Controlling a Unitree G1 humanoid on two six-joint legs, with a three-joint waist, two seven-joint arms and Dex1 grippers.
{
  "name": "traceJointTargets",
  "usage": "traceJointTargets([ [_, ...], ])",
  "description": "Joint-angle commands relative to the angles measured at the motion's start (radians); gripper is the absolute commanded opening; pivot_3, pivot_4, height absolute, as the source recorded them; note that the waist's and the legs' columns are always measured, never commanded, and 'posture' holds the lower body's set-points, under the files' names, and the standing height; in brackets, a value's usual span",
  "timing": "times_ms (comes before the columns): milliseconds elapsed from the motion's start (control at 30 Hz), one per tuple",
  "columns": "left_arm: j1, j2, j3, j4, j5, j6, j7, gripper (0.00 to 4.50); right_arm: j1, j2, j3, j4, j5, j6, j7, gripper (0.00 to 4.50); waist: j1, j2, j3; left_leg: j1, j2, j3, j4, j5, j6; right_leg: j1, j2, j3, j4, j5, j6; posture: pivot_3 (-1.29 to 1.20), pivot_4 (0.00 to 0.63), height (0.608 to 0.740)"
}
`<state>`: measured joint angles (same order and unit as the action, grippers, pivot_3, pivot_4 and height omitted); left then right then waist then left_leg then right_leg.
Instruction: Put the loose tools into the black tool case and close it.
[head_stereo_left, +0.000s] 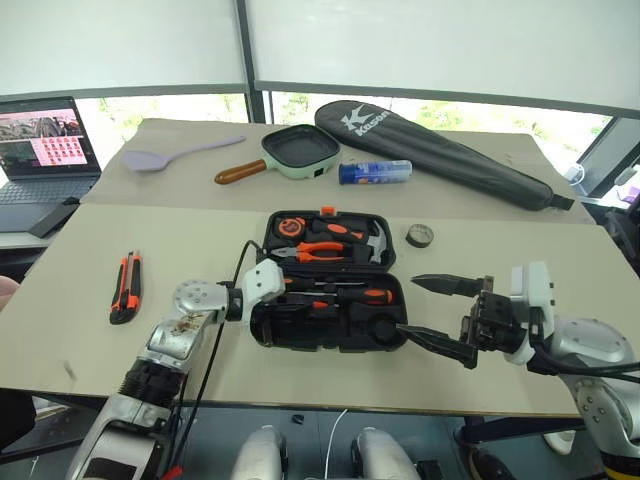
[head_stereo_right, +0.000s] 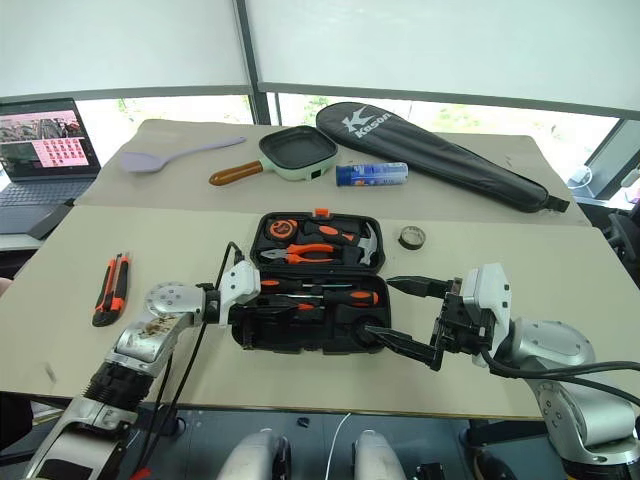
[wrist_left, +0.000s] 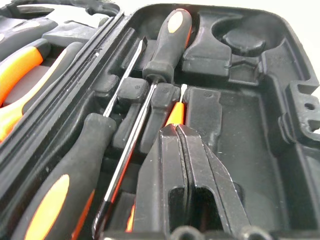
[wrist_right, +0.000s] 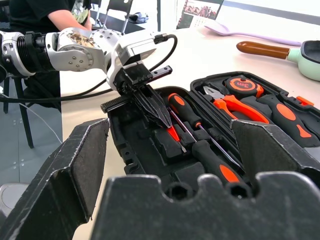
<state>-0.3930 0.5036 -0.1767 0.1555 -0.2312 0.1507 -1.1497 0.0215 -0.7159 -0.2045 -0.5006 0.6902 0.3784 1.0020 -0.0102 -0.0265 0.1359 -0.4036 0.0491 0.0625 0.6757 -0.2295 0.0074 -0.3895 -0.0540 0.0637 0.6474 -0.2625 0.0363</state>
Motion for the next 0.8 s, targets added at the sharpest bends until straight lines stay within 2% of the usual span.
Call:
traceJointTargets([
  [33, 0.052, 0.013, 0.128, -0.046, -0.135, 0.002, -0.023, 0.06, -0.007, 0.008, -0.027, 0.001, 0.012, -0.044, 0.018, 4.5, -0.006, 0.0, 0.0, 0.0, 0.0, 0.0, 0.0, 0.0, 0.0, -0.001, 0.0, 0.0, 0.0, 0.0, 0.0, 0.0, 0.15, 0.74],
  [100, 0.093, 0.018, 0.222, -0.116, -0.227, 0.007, -0.014, 0.06, -0.006, 0.019, -0.043, 0.02, 0.001, -0.082, 0.03, 4.5, -0.009, -0.001, 0.001, -0.001, 0.0, -0.001, -0.001, 0.0, 0.0, -0.002, 0.0, 0.0, 0.0, 0.0, 0.0, 0.0, 0.15, 0.74],
  [200, 0.197, 0.058, 0.335, -0.242, -0.314, 0.05, 0.014, 0.72, 0.007, 0.031, -0.061, 0.056, -0.017, -0.147, 0.062, 4.5, -0.006, -0.002, 0.002, -0.003, 0.001, -0.003, -0.001, 0.0, 0.0, -0.004, 0.0, 0.0, 0.0, 0.0, 0.0, 0.0, 0.15, 0.74],
  [267, 0.292, 0.081, 0.412, -0.295, -0.324, 0.038, 0.043, 1.55, 0.021, 0.031, -0.061, 0.082, -0.033, -0.191, 0.094, 4.5, -0.004, -0.002, 0.002, -0.003, 0.0, -0.003, -0.001, 0.0, 0.0, -0.004, -0.002, 0.001, 0.0, 0.0, 0.0, 0.0, 0.15, 0.74],
  [367, 0.488, 0.081, 0.589, -0.356, -0.324, -0.001, 0.118, 2.44, 0.041, 0.039, -0.054, 0.128, -0.06, -0.267, 0.15, 4.5, -0.007, -0.002, 0.002, -0.002, 0.0, -0.003, -0.002, 0.0, 0.0, -0.003, -0.003, 0.001, -0.001, -0.001, 0.001, 0.0, 0.15, 0.74],
  [433, 0.613, 0.058, 0.687, -0.403, -0.327, -0.017, 0.171, 3.25, 0.044, 0.052, -0.044, 0.158, -0.073, -0.311, 0.174, 4.5, -0.011, -0.003, 0.003, 0.0, 0.001, -0.002, -0.004, -0.001, 0.001, -0.003, -0.005, 0.002, -0.002, -0.001, 0.001, 0.0, 0.15, 0.74],
  [467, 0.664, 0.046, 0.724, -0.415, -0.314, -0.035, 0.198, 3.39, 0.044, 0.057, -0.039, 0.17, -0.076, -0.327, 0.186, 4.5, -0.009, -0.004, 0.003, 0.0, 0.001, -0.002, -0.004, -0.001, 0.001, -0.003, -0.004, 0.002, -0.002, -0.001, 0.001, 0.0, 0.15, 0.74],
  [533, 0.742, 0.007, 0.801, -0.412, -0.289, -0.083, 0.26, 4.27, 0.044, 0.069, -0.03, 0.193, -0.087, -0.356, 0.2, 4.5, -0.005, -0.005, 0.004, 0.0, 0.001, -0.002, -0.004, -0.001, 0.001, -0.003, -0.005, 0.002, -0.002, -0.001, 0.001, 0.0, 0.15, 0.74],
  [567, 0.791, -0.021, 0.852, -0.402, -0.29, -0.095, 0.298, 4.49, 0.042, 0.081, -0.025, 0.205, -0.088, -0.369, 0.203, 4.5, 0.0, -0.005, 0.004, 0.0, 0.001, -0.002, -0.004, -0.001, 0.001, -0.003, -0.005, 0.002, -0.002, -0.001, 0.001, 0.0, 0.15, 0.74],
  [667, 0.917, -0.105, 0.96, -0.4, -0.341, -0.083, 0.378, 4.49, 0.035, 0.111, -0.004, 0.234, -0.099, -0.408, 0.209, 4.5, -0.002, -0.006, 0.004, 0.0, 0.001, -0.001, -0.004, -0.001, 0.001, -0.003, -0.006, 0.002, -0.004, -0.002, -0.001, 0.0, 0.15, 0.74],
  [800, 0.972, -0.147, 0.995, -0.407, -0.371, -0.043, 0.46, 4.49, 0.02, 0.125, 0.009, 0.251, -0.089, -0.407, 0.208, 4.5, 0.005, -0.008, 0.005, -0.001, 0.001, -0.001, -0.005, -0.001, 0.001, -0.004, -0.007, 0.002, -0.005, -0.005, -0.004, 0.0, 0.15, 0.74],
])
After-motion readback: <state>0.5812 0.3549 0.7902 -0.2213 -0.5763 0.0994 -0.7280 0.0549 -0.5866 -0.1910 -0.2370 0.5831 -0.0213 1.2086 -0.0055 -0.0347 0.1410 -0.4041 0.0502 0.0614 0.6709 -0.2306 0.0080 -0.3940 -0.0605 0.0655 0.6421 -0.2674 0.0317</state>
